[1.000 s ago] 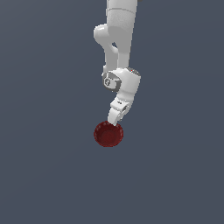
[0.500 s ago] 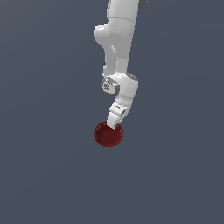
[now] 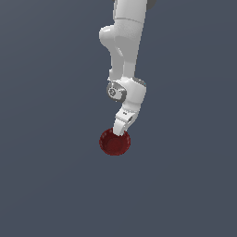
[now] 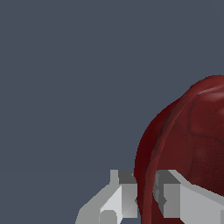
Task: Pick up the object and move it to a goal position.
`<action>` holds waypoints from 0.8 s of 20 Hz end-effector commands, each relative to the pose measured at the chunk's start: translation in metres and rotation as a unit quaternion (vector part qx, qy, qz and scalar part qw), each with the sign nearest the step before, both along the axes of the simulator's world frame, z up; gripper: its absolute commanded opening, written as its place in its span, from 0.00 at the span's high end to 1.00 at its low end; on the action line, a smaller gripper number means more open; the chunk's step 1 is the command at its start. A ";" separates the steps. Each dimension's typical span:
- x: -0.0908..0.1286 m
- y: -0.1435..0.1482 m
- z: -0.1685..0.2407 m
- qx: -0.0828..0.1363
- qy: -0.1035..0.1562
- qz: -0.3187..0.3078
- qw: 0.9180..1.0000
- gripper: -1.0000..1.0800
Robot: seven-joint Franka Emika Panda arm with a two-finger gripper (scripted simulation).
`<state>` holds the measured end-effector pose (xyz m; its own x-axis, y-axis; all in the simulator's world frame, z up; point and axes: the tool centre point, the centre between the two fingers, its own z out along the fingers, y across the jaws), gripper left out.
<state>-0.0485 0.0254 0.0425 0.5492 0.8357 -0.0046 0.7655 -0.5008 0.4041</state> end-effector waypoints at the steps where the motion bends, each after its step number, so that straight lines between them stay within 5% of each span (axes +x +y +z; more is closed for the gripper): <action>1: 0.000 0.001 0.000 0.000 0.000 0.001 1.000 1.00; 16: -0.014 0.011 0.030 0.000 0.000 0.000 1.000 1.00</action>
<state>-0.0600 0.0341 0.0656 0.5492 0.8357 -0.0059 0.7665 -0.5008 0.4021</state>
